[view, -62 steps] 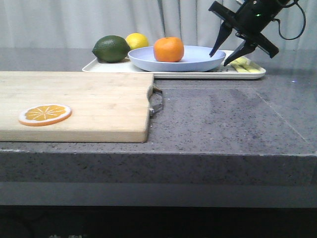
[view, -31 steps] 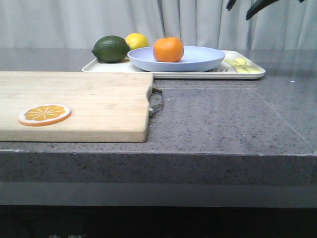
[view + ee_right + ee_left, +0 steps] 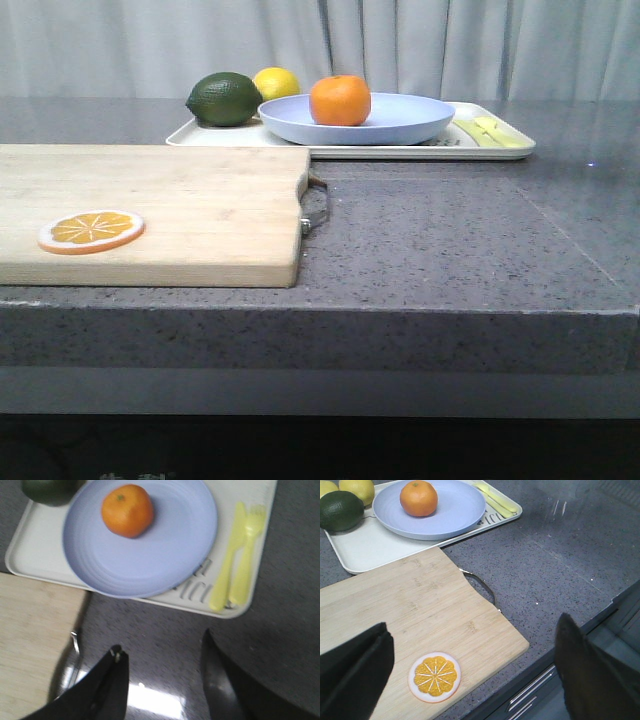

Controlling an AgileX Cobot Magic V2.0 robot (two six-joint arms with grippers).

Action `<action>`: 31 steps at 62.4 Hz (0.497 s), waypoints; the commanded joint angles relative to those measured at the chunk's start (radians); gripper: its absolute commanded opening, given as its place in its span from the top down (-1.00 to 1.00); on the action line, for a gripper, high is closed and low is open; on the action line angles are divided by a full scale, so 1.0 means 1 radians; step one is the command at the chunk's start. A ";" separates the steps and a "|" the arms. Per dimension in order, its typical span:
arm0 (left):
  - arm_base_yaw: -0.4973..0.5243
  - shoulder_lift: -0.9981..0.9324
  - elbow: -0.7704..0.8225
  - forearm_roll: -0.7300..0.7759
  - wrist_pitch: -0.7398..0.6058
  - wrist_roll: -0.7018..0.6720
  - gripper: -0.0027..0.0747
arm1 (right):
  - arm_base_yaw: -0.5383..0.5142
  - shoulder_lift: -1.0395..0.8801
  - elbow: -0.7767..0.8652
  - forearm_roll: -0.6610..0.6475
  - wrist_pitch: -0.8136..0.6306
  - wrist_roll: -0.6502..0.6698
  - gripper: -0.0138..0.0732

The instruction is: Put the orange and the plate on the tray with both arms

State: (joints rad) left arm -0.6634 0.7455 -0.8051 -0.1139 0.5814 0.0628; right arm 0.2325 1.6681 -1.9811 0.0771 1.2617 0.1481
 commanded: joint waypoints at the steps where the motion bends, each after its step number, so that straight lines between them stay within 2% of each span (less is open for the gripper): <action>1: 0.003 -0.004 -0.028 -0.010 -0.071 -0.007 -0.67 | -0.006 -0.147 0.107 -0.101 -0.064 -0.011 -0.15; 13: 0.003 -0.004 -0.028 -0.010 -0.071 -0.007 -0.67 | -0.011 -0.377 0.463 -0.131 -0.202 -0.154 -0.15; 31: 0.003 -0.004 -0.028 -0.010 -0.071 -0.007 -0.67 | -0.015 -0.684 0.862 -0.091 -0.333 -0.163 -0.14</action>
State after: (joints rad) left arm -0.6634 0.7455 -0.8051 -0.1139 0.5814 0.0628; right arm 0.2244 1.0891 -1.1878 -0.0297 1.0269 0.0000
